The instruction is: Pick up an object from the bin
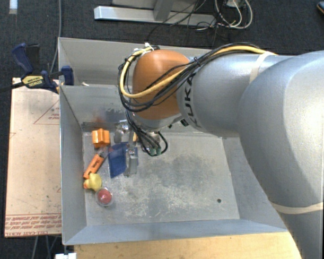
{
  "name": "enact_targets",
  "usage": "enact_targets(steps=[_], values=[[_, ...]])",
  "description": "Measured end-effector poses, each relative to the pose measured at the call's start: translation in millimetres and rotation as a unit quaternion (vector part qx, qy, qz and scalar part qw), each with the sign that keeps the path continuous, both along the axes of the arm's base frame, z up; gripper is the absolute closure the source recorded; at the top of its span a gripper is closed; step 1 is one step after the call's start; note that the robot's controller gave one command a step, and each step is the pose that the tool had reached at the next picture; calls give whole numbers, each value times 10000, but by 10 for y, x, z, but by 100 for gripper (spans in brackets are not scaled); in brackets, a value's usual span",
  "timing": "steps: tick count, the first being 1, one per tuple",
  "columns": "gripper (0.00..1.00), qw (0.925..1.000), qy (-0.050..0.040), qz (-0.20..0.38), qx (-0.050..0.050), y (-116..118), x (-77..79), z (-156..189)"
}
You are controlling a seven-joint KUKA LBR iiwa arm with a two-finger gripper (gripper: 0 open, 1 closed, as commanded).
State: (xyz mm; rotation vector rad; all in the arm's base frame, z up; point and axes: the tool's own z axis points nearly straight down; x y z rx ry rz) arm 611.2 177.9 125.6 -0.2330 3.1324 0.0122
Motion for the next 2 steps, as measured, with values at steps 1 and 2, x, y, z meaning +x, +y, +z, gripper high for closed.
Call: enact_targets(steps=[1,2], values=[[100,10000,-44,-29,-3,-35,34,52],[100,9752,-115,2210,-14,-523,329,1728]])
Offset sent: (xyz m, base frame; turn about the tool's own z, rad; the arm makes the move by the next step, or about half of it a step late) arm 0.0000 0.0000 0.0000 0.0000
